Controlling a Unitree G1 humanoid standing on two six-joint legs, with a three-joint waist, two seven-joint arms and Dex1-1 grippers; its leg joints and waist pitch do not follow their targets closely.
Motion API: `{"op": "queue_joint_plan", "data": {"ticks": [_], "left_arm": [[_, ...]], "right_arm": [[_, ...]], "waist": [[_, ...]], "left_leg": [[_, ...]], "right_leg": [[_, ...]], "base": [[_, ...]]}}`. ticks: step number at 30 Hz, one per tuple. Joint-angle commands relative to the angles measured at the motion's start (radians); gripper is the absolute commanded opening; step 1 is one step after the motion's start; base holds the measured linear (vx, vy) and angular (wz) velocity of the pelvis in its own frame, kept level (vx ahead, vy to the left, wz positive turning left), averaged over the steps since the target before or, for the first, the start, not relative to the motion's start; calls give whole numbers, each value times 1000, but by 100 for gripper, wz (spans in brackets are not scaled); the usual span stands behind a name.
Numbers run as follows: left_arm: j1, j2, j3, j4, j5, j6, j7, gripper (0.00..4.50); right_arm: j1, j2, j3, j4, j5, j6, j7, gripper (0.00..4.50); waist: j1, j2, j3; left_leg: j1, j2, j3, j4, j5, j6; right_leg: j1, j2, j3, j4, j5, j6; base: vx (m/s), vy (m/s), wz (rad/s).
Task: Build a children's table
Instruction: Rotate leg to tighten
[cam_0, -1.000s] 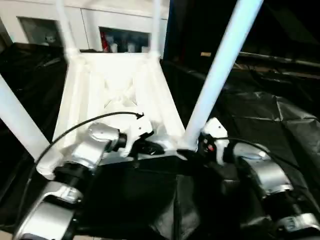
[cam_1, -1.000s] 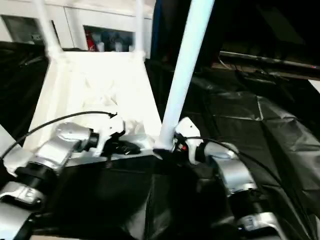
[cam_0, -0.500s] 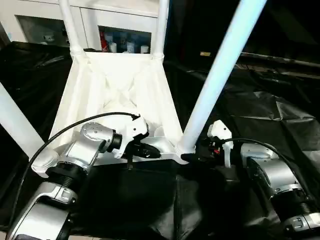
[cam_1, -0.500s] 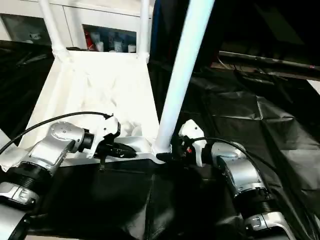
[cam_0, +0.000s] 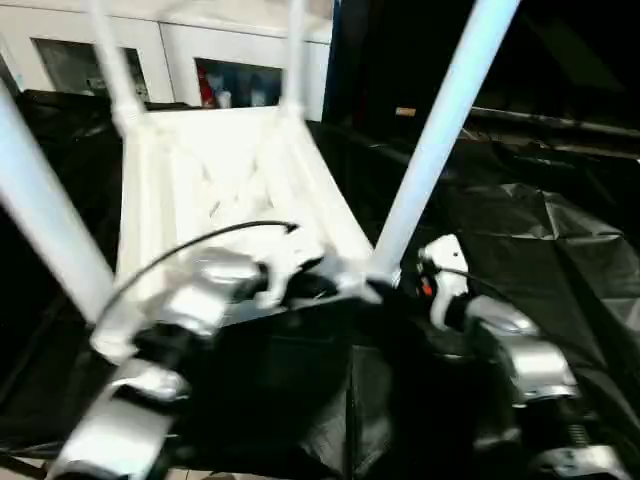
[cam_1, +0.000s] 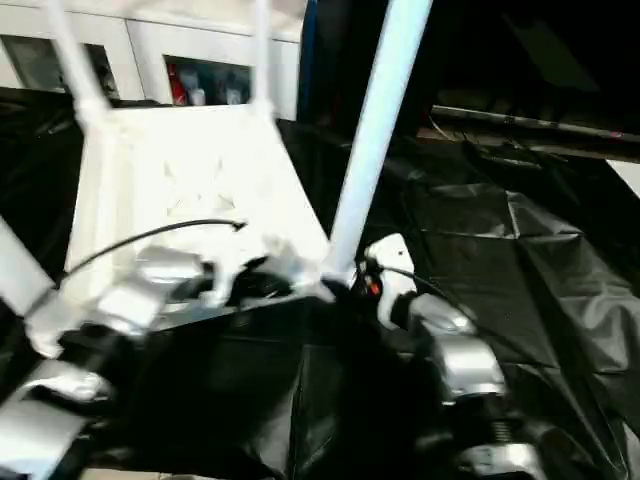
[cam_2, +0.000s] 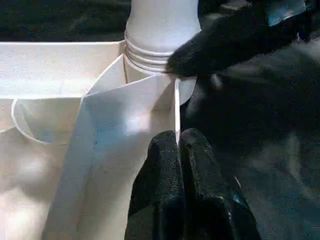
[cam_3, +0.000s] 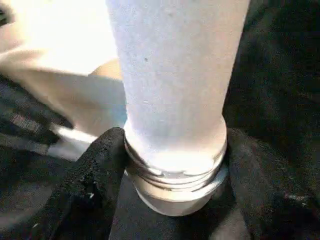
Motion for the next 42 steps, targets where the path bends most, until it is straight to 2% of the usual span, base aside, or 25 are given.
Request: {"op": "queue_joint_plan", "data": {"ticks": [1, 2, 3, 4, 6, 7, 8, 9, 10, 11, 13, 15, 16, 19, 21, 24, 25, 27, 30, 36, 38, 41, 42], "left_arm": [[8, -104, -40, 16, -21, 6, 61, 0], [12, -131, -59, 12, -9, 6, 71, 0], [13, -141, -67, 13, -1, 2, 72, 0], [15, -146, -71, 11, 2, -2, 72, 0], [20, -153, -80, 5, 5, -10, 61, 0], [21, -151, -83, 3, 6, -16, 55, 0], [21, -148, -81, 3, 6, -18, 53, 0], [19, -136, -77, 5, 5, -28, 40, 0], [19, -132, -76, 5, 5, -31, 36, 0], [15, -122, -68, 9, 6, -32, 36, 0], [12, -99, -52, 9, 3, -34, 23, 0], [12, -57, -31, 2, -13, -43, -22, 0], [12, -57, -31, 2, -13, -43, -22, 0], [19, -18, -19, -9, -35, -57, -84, 0], [33, 26, -12, -43, -73, -60, -182, 0], [52, 74, -19, -80, -101, -53, -288, 0], [52, 74, -19, -80, -101, -53, -288, 0], [61, 102, -29, -89, -105, -50, -337, 0], [67, 118, -27, -94, -113, -47, -355, 0], [73, 127, -23, -101, -112, -42, -353, 0], [75, 130, -21, -104, -113, -41, -357, 0], [72, 129, -17, -97, -112, -46, -349, 0], [70, 129, -16, -94, -111, -48, -346, 0]], "right_arm": [[-24, 60, 46, 50, -4, 0, -60, 275], [-43, 84, 37, 75, -16, -19, -116, 275], [-49, 96, 36, 78, -23, -23, -132, 275], [-50, 102, 39, 75, -26, -26, -133, 275], [-51, 111, 54, 60, -39, -44, -127, 275], [-49, 111, 59, 53, -42, -53, -118, 310], [-48, 109, 60, 49, -41, -58, -110, 331], [-47, 104, 51, 43, -28, -64, -90, 345], [-47, 102, 48, 41, -23, -66, -84, 345], [-47, 93, 45, 36, -16, -68, -65, 345], [-46, 53, 59, 24, -15, -71, -6, 379], [-30, -41, 102, -19, -1, -42, 154, 392], [-30, -41, 102, -19, -1, -42, 154, 392], [-18, -119, 121, -51, 3, -38, 269, 392], [-22, -181, 115, -65, 17, -30, 356, 392], [-32, -228, 113, -68, 31, -23, 433, 392], [-32, -228, 113, -68, 31, -23, 433, 392], [-39, -248, 120, -61, 39, -22, 472, 392], [-48, -252, 133, -42, 31, -30, 488, 392], [-48, -247, 156, -29, 12, -36, 496, 392], [-46, -247, 162, -28, 11, -37, 502, 365], [-45, -243, 159, -32, 26, -29, 509, 355], [-43, -241, 157, -34, 32, -25, 511, 328]], "waist": [[0, 2, -46], [-1, 3, -45], [-2, 1, -46], [-1, 5, -48], [-1, 4, -49], [-1, 3, -48], [0, 6, -47], [-1, 3, -46], [-1, 4, -45], [-1, 4, -44], [0, 4, -45], [1, 3, -45], [3, 4, -44], [5, 1, -44], [4, 1, -43], [4, 4, -43], [3, 4, -45], [6, 6, -45], [12, 3, -47], [15, 0, -46], [15, -1, -46], [15, 2, -46], [14, 2, -47]], "left_leg": [[-1, 27, -10, -76, -167, 1], [0, 26, -8, -74, -156, 5], [-3, 24, -7, -74, -150, 11], [-3, 24, -8, -73, -144, 15], [-2, 23, -6, -71, -122, 30], [-4, 22, -5, -71, -116, 42], [-3, 23, -5, -72, -122, 44], [-3, 23, -4, -72, -140, 45], [-2, 23, -4, -73, -149, 44], [-2, 24, -5, -74, -164, 42], [-2, 25, -6, -74, -169, 41], [-4, 24, -5, -71, -152, 57], [-5, 24, -5, -71, -150, 62], [-5, 24, -4, -68, -141, 80], [-4, 28, -5, -70, -156, 80], [-1, 29, -4, -70, -153, 78], [-3, 29, -5, -68, -143, 80], [4, 31, -1, -66, -127, 88], [2, 31, 0, -65, -96, 90], [1, 30, 2, -65, -100, 84], [1, 30, 2, -64, -104, 81], [1, 30, 1, -65, -101, 80], [2, 30, 2, -64, -100, 80]], "right_leg": [[39, -51, 43, -80, -248, -171], [36, -50, 44, -80, -221, -178], [41, -47, 44, -78, -202, -180], [42, -47, 44, -76, -185, -181], [43, -45, 44, -72, -129, -189], [45, -44, 44, -70, -108, -197], [45, -45, 44, -72, -115, -199], [45, -45, 44, -75, -143, -196], [44, -46, 44, -78, -160, -195], [43, -47, 44, -80, -187, -190], [43, -46, 44, -81, -198, -185], [46, -45, 43, -77, -161, -192], [47, -45, 43, -77, -156, -194], [47, -47, 43, -77, -153, -202], [45, -48, 43, -78, -179, -209], [42, -48, 43, -75, -167, -222], [45, -48, 43, -69, -141, -233], [39, -46, 43, -65, -98, -256], [42, -47, 43, -58, -60, -266], [45, -50, 44, -59, -82, -256], [45, -50, 45, -60, -92, -251], [45, -49, 45, -59, -89, -250], [44, -49, 44, -59, -85, -251]], "base": [[0, 0, 0], [0, 0, 0], [0, 0, 0], [0, 0, 0], [0, 0, 0], [0, 0, 0], [0, 0, 0], [0, 0, 0], [0, 0, 0], [0, 0, 0], [0, 0, 0], [0, 0, 0], [0, 0, 0], [0, 0, 0], [0, 0, 0], [0, 0, 0], [0, 0, 0], [0, 0, 0], [0, 0, 0], [0, 0, 0], [0, 0, 0], [0, 0, 0], [0, 0, 0]]}}
